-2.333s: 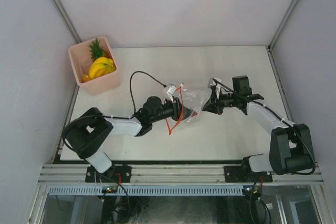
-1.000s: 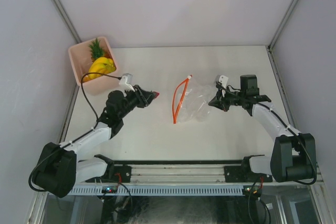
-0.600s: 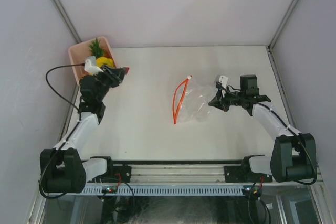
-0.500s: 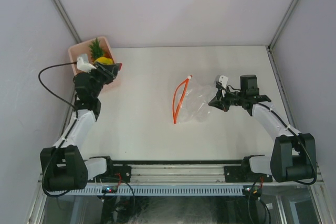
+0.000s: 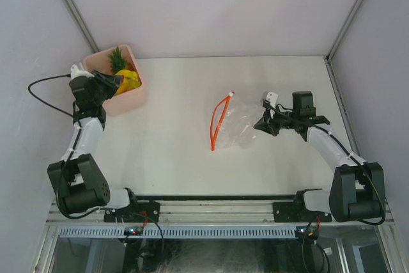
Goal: Open the zip-top bag and remove the fake food
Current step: Place the fake fruit in the bin.
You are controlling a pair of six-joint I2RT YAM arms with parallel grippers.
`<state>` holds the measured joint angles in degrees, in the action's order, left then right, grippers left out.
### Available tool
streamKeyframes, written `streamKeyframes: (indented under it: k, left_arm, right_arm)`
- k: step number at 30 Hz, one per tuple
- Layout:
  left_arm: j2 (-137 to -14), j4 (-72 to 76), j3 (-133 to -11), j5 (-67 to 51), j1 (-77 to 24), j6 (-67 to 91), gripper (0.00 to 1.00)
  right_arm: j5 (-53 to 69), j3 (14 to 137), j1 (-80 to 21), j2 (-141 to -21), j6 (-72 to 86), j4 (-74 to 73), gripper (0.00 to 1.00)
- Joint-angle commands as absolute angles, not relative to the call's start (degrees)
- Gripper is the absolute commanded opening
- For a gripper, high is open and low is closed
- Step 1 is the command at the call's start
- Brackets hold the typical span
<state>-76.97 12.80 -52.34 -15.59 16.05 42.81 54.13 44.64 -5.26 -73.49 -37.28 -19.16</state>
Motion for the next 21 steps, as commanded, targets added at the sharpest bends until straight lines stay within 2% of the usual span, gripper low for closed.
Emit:
streamKeyframes:
  k: [1, 14, 17, 21]
  left_arm:
    - [-79.59, 5.68, -59.16, -13.20, 16.87, 40.87, 0.15]
    - [-89.27, -15.24, -73.76, 0.35, 17.08, 38.76, 0.18]
    - [-90.52, -17.48, -75.42, 2.40, 17.06, 37.10, 0.31]
    - [-91.17, -18.88, -77.43, 3.44, 16.99, 35.39, 0.60]
  right_arm:
    - [55.07, 46.49, -5.18, -72.55, -37.97, -18.72, 0.00]
    - [54.79, 46.49, -5.38, -72.80, -37.91, -18.61, 0.00]
    - [54.71, 46.48, -5.43, -72.89, -37.96, -18.64, 0.00]
    - [54.67, 46.47, -5.45, -72.95, -37.97, -18.64, 0.00]
